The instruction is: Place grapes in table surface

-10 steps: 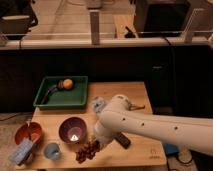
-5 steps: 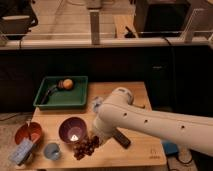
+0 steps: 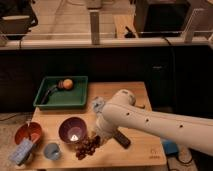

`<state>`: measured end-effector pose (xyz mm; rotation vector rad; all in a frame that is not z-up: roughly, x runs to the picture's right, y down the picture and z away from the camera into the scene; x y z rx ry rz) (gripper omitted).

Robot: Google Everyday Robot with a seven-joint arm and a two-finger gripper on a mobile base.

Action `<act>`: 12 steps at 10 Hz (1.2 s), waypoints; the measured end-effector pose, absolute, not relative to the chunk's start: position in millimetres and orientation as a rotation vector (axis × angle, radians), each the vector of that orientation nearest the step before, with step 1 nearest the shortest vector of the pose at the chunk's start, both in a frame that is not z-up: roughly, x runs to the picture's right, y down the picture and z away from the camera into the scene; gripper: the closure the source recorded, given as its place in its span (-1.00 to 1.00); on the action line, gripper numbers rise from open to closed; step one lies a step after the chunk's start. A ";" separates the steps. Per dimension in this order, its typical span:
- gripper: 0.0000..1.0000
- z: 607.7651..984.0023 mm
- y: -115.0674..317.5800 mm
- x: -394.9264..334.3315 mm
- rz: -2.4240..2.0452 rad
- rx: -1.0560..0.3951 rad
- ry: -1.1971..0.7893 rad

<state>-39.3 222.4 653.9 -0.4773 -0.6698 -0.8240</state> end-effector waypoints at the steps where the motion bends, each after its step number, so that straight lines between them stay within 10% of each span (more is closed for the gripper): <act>1: 1.00 662.8 228.3 -37.5 -0.817 -0.483 -0.682; 6: 0.85 713.4 262.0 -31.2 -0.758 -0.530 -0.748; 12: -0.32 747.7 290.6 -33.8 -0.713 -0.569 -0.770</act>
